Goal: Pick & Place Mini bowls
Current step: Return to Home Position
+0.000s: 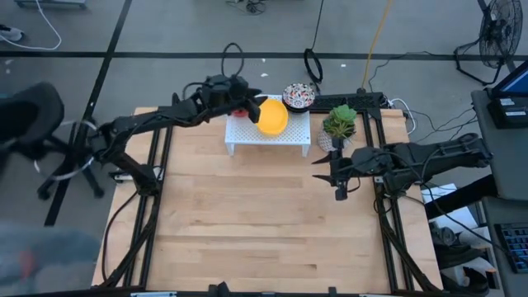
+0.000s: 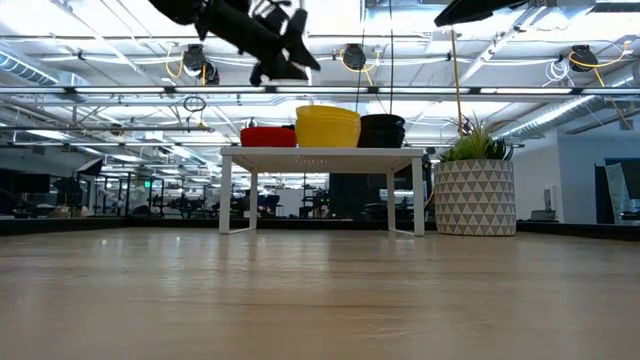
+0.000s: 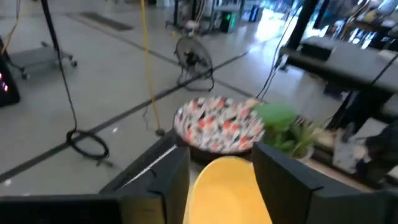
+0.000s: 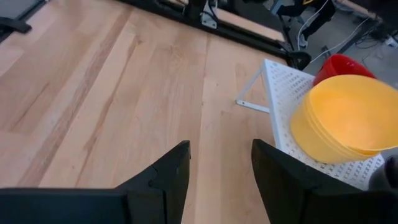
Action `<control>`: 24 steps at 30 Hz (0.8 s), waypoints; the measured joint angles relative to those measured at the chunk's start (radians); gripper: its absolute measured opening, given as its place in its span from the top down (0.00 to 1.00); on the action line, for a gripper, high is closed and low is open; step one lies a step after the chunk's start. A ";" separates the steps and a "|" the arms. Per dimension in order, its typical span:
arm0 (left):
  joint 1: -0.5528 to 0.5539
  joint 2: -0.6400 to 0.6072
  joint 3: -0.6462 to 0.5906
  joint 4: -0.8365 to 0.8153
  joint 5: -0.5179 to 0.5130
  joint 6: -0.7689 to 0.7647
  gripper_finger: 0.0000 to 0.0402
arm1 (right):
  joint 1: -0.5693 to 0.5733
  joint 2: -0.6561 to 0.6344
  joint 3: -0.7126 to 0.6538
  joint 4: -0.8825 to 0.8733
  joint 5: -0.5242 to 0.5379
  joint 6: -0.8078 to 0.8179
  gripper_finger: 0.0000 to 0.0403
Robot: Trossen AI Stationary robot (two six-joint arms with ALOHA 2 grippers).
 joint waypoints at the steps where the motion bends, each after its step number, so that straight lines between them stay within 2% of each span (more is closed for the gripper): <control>1: -0.005 -0.019 0.000 -0.003 0.000 0.000 0.55 | 0.000 -0.009 0.000 0.000 0.001 0.000 0.60; 8: -0.041 -0.190 0.000 -0.140 0.000 0.004 0.54 | 0.000 -0.097 0.000 0.000 0.003 0.000 0.60; 15: -0.079 -0.390 0.000 -0.429 -0.005 -0.008 0.59 | 0.000 -0.189 -0.003 -0.038 0.000 0.036 0.60; 20: -0.131 -0.513 0.000 -0.656 -0.077 -0.079 0.64 | 0.000 -0.286 -0.108 0.009 0.000 0.058 0.60; 24: -0.199 -0.579 -0.011 -0.743 -0.170 -0.135 0.68 | 0.000 -0.381 -0.239 0.116 -0.001 0.085 0.60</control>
